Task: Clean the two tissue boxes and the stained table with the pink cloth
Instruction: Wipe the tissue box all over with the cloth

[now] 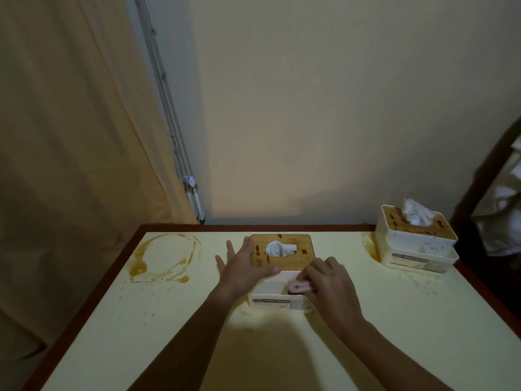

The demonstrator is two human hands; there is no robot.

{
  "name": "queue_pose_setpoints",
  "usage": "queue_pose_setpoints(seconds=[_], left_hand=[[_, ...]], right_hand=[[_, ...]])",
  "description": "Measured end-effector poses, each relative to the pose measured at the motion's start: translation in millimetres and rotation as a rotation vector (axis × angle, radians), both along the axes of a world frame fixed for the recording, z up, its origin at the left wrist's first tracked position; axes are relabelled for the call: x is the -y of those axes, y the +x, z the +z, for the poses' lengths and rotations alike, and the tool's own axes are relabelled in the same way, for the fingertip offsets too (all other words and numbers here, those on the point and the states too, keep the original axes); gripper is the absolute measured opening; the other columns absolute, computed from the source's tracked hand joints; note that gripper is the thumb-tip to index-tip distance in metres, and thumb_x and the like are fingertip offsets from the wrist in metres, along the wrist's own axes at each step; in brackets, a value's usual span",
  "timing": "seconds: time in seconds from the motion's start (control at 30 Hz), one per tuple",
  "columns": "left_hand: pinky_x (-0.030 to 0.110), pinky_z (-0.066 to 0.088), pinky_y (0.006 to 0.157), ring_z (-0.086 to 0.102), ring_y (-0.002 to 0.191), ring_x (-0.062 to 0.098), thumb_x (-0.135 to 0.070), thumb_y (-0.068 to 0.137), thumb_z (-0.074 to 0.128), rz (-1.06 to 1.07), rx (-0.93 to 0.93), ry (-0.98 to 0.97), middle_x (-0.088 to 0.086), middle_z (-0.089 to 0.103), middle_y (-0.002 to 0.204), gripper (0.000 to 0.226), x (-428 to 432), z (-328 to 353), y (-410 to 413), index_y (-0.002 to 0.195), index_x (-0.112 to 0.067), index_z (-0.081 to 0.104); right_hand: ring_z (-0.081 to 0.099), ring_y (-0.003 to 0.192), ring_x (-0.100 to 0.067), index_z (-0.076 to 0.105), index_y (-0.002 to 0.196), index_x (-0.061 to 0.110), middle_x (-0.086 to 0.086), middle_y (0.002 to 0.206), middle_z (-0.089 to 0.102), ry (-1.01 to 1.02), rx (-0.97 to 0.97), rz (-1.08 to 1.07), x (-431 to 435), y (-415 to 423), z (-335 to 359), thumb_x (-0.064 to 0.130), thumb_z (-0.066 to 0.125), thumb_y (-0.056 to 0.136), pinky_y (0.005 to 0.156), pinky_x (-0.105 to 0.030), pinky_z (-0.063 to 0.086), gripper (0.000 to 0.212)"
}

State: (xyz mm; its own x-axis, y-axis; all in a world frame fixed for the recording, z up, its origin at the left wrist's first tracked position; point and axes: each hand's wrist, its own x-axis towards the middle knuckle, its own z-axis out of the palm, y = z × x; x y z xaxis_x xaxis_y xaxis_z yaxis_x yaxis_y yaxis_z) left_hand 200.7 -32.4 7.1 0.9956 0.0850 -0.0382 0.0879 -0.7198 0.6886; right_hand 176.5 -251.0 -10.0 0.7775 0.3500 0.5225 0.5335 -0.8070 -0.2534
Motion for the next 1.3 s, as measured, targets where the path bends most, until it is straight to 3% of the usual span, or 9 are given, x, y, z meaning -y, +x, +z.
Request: queue_pose_setpoints(seconds=[0.2,0.37,0.43,0.53,0.67,0.8,1.03,1.17,1.3], left_hand=[[0.056,-0.017,0.115,-0.017,0.149,0.025,-0.067,0.074,0.067,-0.004,0.016,0.007,-0.003,0.012,0.164,0.105,-1.4,-1.0,-0.3,0.156,-0.03,0.012],[0.056,-0.02,0.114,-0.019,0.149,0.024,-0.072,0.071,0.066,0.03,0.021,0.035,0.007,0.015,0.163,0.107,-0.3,0.8,-3.0,0.155,-0.033,0.013],[0.058,-0.021,0.113,-0.02,0.149,0.027,-0.076,0.071,0.063,0.029,0.013,0.106,0.01,0.014,0.163,0.107,-1.5,2.2,-1.9,0.155,-0.034,0.012],[0.061,-0.02,0.112,-0.019,0.149,0.029,-0.078,0.069,0.061,0.024,0.001,0.139,0.009,0.018,0.162,0.106,-4.0,2.3,1.4,0.154,-0.037,0.013],[0.059,-0.021,0.112,-0.019,0.149,0.028,-0.078,0.068,0.063,0.03,-0.022,0.103,0.011,0.018,0.162,0.108,-4.7,0.9,2.0,0.154,-0.039,0.011],[0.057,-0.021,0.112,-0.02,0.148,0.027,-0.076,0.07,0.064,0.021,-0.028,0.085,0.013,0.015,0.162,0.107,-5.0,2.4,0.3,0.154,-0.038,0.01],[0.057,-0.021,0.113,-0.021,0.148,0.027,-0.075,0.071,0.064,0.016,-0.022,0.073,0.011,0.015,0.163,0.106,-4.4,4.2,-2.1,0.154,-0.038,0.01],[0.058,-0.019,0.114,-0.02,0.148,0.027,-0.074,0.071,0.065,0.021,-0.024,0.055,0.012,0.015,0.163,0.105,-3.6,4.1,-2.3,0.154,-0.039,0.011],[0.056,-0.019,0.114,-0.019,0.149,0.026,-0.07,0.072,0.068,0.028,-0.036,0.005,0.013,0.013,0.163,0.104,-2.7,5.0,-2.1,0.154,-0.039,0.012]], right_hand=[[0.056,0.076,-0.005,0.067,0.093,0.015,0.006,0.094,0.051,0.338,-0.05,-0.009,-2.1,-0.7,8.3,0.024,0.074,0.09,0.061,-0.017,0.047,0.011],[0.049,0.074,-0.02,0.06,0.079,0.018,0.0,0.085,0.055,-0.087,0.162,-0.004,-9.1,14.6,-6.6,0.031,0.08,0.078,0.06,-0.033,0.041,0.024],[0.048,0.076,-0.021,0.061,0.076,0.019,0.0,0.082,0.057,-0.137,0.193,0.028,-11.7,20.4,-6.1,0.033,0.071,0.077,0.062,-0.034,0.04,0.018],[0.054,0.073,-0.02,0.064,0.075,0.021,0.002,0.079,0.061,-0.217,0.14,0.075,-10.3,21.4,-5.2,0.02,0.083,0.067,0.061,-0.033,0.043,0.021],[0.06,0.071,-0.018,0.066,0.077,0.023,0.006,0.079,0.062,-0.128,0.034,0.065,-4.2,23.7,14.2,0.034,0.077,0.077,0.059,-0.033,0.043,0.015],[0.057,0.083,-0.014,0.068,0.1,0.026,0.007,0.094,0.065,-0.013,0.017,0.1,-2.1,16.7,30.0,0.031,0.069,0.09,0.066,-0.034,0.047,0.011],[0.057,0.07,-0.016,0.061,0.092,0.033,0.008,0.085,0.059,-0.288,-0.037,0.136,-1.9,13.1,7.5,0.028,0.072,0.084,0.059,-0.029,0.04,0.014],[0.06,0.069,-0.019,0.06,0.09,0.031,0.006,0.081,0.061,-0.306,-0.004,0.127,0.2,19.5,23.7,0.028,0.064,0.08,0.058,-0.03,0.033,0.011],[0.057,0.063,-0.018,0.071,0.093,0.027,0.002,0.086,0.063,-0.248,0.046,0.067,8.2,18.3,44.6,0.016,0.083,0.067,0.056,-0.026,0.034,0.031]])
